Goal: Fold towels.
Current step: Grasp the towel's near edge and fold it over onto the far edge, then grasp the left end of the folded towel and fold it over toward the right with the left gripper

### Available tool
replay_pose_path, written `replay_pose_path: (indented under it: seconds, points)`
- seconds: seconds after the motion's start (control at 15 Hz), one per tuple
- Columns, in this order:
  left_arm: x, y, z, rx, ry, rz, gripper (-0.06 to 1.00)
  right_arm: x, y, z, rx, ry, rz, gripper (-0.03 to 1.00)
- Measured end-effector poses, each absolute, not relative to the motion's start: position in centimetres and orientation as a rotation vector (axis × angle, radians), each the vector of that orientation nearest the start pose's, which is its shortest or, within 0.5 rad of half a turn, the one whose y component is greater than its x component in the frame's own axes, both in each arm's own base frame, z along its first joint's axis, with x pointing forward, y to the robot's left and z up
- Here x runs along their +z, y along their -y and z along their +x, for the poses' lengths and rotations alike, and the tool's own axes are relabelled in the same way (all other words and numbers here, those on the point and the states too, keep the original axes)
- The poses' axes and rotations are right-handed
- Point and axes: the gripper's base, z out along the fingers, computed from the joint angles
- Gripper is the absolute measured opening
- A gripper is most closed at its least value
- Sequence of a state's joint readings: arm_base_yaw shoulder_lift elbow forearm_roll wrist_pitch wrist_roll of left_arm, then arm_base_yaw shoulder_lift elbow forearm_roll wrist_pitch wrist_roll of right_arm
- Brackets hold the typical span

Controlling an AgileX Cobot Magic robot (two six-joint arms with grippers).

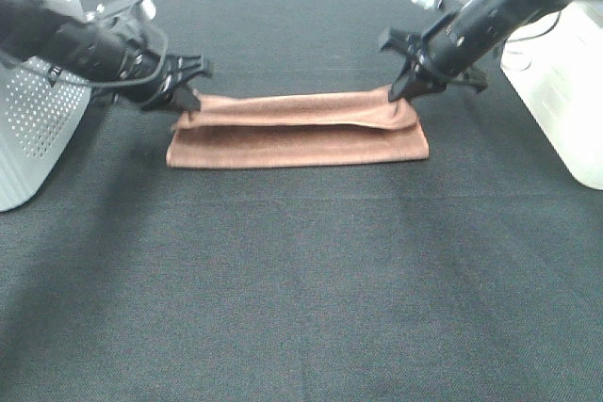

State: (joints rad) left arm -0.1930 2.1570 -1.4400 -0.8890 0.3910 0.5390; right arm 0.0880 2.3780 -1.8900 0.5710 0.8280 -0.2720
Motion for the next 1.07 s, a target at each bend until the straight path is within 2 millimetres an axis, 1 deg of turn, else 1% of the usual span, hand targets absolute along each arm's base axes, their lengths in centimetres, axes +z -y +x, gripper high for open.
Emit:
replay_pose_path:
  seconds: [0.07,0.13,0.2,0.27,0.33,0.4,0.47,0.53,0.6,0.67,0.73,0.87,1.0,1.07]
  points:
    - [13.8,11.5,45.2,-0.584,-2.478,-0.013,0.01,12.9,-8.0,50.3,0.61,-2.713,-0.044,0.0]
    - [13.5,11.7,45.6,-0.59,-2.48,-0.009,0.01,12.4,-7.9,50.4,0.605,-2.724,-0.03,0.03]
    - [12.7,11.9,46.0,-0.612,-2.505,0.004,0.02,12.3,-7.9,50.4,0.602,-2.727,-0.026,0.08]
    - [12.2,12.0,46.0,-0.621,-2.519,0.008,0.13,12.4,-8.0,50.4,0.608,-2.724,-0.022,0.3]
    - [12.1,12.0,46.0,-0.624,-2.523,0.008,0.26,12.4,-8.0,50.4,0.609,-2.727,-0.023,0.49]
    - [12.3,12.0,46.0,-0.623,-2.519,0.008,0.45,12.3,-7.9,50.3,0.602,-2.738,-0.035,0.67]
    - [12.8,12.0,46.0,-0.621,-2.507,0.009,0.61,12.5,-7.9,50.2,0.595,-2.752,-0.053,0.77]
    - [13.4,12.0,46.0,-0.613,-2.492,0.02,0.7,13.0,-7.8,49.9,0.582,-2.769,-0.078,0.81]
    - [14.2,11.9,46.1,-0.596,-2.477,0.039,0.72,13.6,-7.7,49.6,0.562,-2.793,-0.094,0.84]
    - [14.7,11.8,46.0,-0.581,-2.485,0.021,0.74,14.9,-7.4,49.0,0.527,-2.827,-0.111,0.85]
    - [14.5,11.6,45.8,-0.569,-2.517,-0.015,0.74,15.6,-7.2,48.6,0.5,-2.86,-0.116,0.85]
    - [13.6,11.1,45.5,-0.501,-2.591,-0.07,0.74,15.5,-6.9,48.2,0.445,-2.909,-0.138,0.85]
    - [12.5,10.8,45.5,-0.48,-2.637,-0.156,0.74,15.4,-6.7,48.1,0.415,-2.924,-0.141,0.85]
    - [12.5,10.8,45.5,-0.48,-2.637,-0.156,0.74,15.4,-6.7,48.1,0.415,-2.924,-0.141,0.85]
